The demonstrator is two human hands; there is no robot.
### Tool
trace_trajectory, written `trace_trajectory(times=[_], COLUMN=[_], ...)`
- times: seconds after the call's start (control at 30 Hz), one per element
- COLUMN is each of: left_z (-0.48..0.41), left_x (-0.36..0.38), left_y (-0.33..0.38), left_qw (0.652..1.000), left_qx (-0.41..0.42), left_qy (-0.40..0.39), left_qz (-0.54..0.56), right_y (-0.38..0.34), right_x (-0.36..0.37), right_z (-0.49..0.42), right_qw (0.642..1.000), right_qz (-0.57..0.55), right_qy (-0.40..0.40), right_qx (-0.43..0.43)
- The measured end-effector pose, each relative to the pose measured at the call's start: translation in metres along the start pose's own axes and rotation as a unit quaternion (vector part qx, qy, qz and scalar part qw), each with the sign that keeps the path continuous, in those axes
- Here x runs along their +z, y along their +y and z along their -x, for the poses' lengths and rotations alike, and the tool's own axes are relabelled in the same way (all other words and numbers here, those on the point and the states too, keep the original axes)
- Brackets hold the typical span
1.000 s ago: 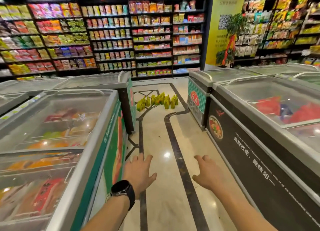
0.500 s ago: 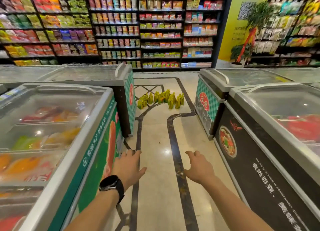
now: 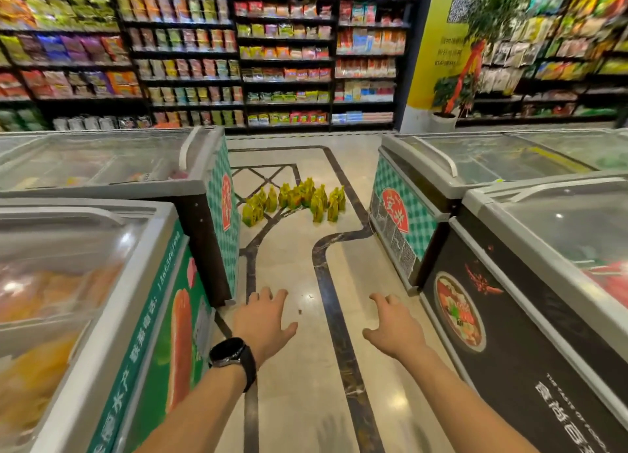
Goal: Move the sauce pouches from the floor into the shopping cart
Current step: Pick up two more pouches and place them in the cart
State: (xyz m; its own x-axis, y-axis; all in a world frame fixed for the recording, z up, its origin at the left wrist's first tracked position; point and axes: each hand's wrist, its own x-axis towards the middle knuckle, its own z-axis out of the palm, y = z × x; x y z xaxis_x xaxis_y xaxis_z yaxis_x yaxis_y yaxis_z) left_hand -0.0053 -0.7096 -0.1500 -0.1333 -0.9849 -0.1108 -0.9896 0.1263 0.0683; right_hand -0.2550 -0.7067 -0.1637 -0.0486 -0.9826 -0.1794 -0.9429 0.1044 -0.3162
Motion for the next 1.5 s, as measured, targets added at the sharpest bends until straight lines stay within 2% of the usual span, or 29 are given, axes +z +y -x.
trace_trajectory(times=[0.23, 0.67, 1.13, 1.33, 1.5], left_z=[-0.189, -0.504, -0.867, -0.996, -1.108], left_x=[-0.01, -0.034, -0.044, -0.039, -0.028], left_y=[-0.018, -0.068, -0.137, -0.141, -0.136], left_qw=[1.0, 0.998, 0.996, 0.993, 0.99], left_qx=[0.007, -0.05, 0.022, 0.031, 0.02], left_qy=[0.005, -0.031, -0.086, -0.111, -0.135], left_qz=[-0.014, -0.007, -0.021, -0.029, -0.045], right_y=[0.005, -0.029, -0.079, -0.069, -0.049], right_x=[-0.006, -0.043, -0.074, -0.077, -0.06], right_z=[-0.195, -0.522, -0.836, -0.966, -1.086], right_qw=[1.0, 0.998, 0.995, 0.991, 0.983], right_qz=[-0.011, -0.031, -0.043, -0.064, -0.079], right_qy=[-0.02, -0.052, -0.065, -0.079, -0.134], right_qx=[0.004, -0.002, 0.057, 0.088, 0.099])
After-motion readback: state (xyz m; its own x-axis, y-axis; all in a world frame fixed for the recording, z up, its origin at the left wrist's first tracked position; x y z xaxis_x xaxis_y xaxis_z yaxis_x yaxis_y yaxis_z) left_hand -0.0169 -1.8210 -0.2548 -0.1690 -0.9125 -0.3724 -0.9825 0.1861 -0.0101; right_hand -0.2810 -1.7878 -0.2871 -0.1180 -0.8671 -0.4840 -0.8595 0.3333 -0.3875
